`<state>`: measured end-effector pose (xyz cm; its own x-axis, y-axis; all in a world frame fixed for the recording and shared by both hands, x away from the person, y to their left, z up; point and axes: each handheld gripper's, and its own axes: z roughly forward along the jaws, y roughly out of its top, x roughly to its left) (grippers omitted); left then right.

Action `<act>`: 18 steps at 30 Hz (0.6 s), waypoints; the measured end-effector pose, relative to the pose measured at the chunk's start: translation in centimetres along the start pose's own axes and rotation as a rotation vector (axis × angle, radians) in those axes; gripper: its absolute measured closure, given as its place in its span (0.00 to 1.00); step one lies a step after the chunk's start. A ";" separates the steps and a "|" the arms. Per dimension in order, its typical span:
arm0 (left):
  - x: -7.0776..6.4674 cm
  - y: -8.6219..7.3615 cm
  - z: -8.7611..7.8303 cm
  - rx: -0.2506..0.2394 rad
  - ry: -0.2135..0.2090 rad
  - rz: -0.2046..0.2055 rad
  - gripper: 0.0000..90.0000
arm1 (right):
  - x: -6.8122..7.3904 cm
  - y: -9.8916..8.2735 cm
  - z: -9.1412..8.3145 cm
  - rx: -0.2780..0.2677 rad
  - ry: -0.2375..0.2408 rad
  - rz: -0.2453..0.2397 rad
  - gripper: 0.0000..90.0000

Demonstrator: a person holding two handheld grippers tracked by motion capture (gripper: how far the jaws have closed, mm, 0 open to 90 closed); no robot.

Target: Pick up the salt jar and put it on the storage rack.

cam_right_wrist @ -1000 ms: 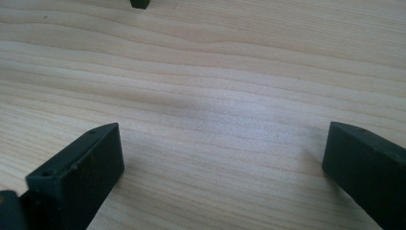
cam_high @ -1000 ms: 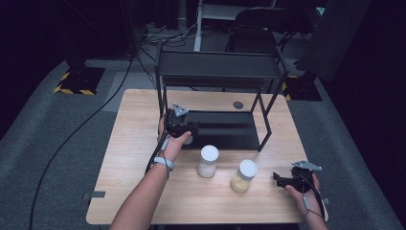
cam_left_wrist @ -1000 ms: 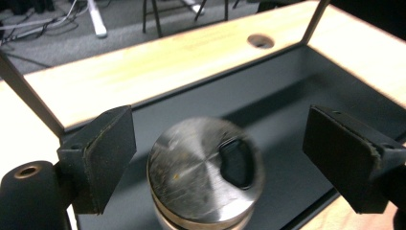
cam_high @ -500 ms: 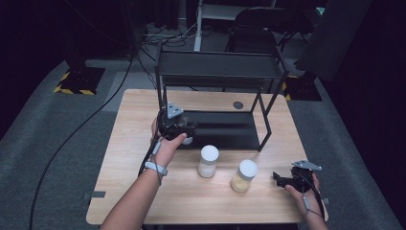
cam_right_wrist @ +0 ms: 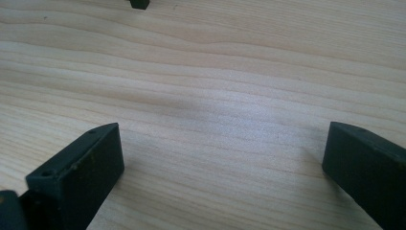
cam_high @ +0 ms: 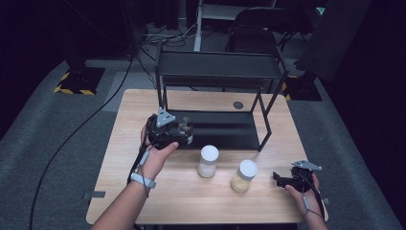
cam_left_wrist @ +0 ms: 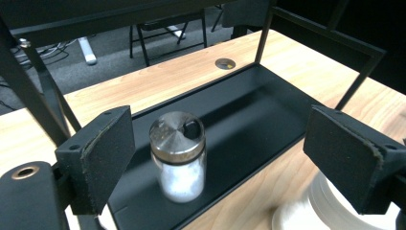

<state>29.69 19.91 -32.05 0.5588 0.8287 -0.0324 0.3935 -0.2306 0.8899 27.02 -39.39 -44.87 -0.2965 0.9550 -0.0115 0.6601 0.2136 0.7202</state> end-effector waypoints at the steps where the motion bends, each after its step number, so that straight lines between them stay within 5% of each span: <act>1: 0.0 0.0 -0.3 0.003 -0.002 0.005 0.12 | 0.0 0.0 0.0 0.000 0.000 0.000 0.00; 12: -0.1 -1.6 -3.3 0.024 0.036 0.053 0.10 | 0.0 0.0 0.0 0.000 0.000 0.000 0.00; 18: 0.3 -2.8 -4.6 0.026 0.052 0.045 0.10 | 0.0 0.0 0.0 0.000 0.000 0.000 0.00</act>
<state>25.39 23.19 -32.45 0.5379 0.8424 0.0318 0.3877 -0.2807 0.8780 27.02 -39.39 -44.87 -0.2966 0.9549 -0.0115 0.6601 0.2137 0.7202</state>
